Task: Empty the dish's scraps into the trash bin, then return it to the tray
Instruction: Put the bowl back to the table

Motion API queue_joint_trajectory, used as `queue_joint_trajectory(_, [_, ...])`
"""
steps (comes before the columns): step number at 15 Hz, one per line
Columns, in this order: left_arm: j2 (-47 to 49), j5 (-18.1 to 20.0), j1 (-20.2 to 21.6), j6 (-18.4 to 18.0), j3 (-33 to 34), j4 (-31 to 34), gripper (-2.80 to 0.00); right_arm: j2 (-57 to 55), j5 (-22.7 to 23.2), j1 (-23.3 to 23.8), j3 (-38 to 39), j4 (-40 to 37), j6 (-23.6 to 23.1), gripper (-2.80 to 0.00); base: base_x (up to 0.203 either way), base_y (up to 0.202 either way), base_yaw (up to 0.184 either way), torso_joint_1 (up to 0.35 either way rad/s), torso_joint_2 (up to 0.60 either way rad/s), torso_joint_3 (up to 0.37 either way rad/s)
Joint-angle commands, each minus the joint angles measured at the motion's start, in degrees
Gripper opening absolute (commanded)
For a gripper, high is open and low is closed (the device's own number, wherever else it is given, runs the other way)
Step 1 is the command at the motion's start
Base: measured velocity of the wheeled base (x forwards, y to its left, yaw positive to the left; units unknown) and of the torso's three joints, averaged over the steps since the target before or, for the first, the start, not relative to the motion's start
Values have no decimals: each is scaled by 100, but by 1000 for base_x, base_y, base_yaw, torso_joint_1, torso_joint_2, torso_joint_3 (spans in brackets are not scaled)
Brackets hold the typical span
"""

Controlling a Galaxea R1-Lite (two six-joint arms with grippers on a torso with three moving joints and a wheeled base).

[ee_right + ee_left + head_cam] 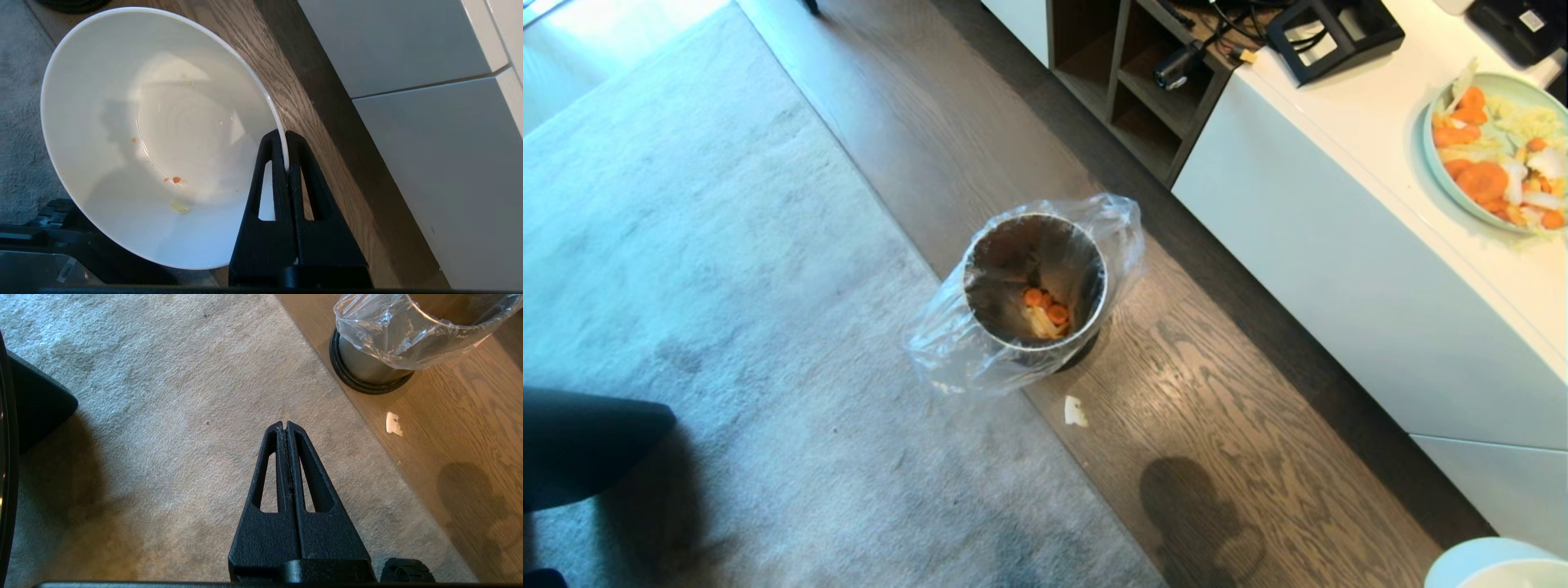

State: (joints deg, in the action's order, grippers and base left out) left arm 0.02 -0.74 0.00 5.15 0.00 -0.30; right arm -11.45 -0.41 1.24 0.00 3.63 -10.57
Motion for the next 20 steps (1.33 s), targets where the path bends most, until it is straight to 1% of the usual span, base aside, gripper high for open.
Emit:
queue_joint_trajectory(1, [-2,-5,0,4,0,-5,-280,578,90,-71,-2,-26,-2,-280,0,0,0,0,0,0])
queue_joint_trajectory(3, [-2,-5,0,4,0,-5,-280,1084,324,-84,-8,-302,-5,-280,0,0,0,0,0,0])
queue_joint_trajectory(4, [-2,-5,0,4,0,-5,-280,1145,382,-88,-2,-350,62,-280,0,0,0,0,0,0])
queue_joint_trajectory(9, [-2,-5,0,4,0,-5,-280,1145,384,-98,0,-367,419,-280,0,0,0,0,0,0])
queue_joint_trajectory(20, [-2,-5,0,4,0,-5,-280,1145,384,-89,0,-369,433,-280,0,0,0,0,0,0])
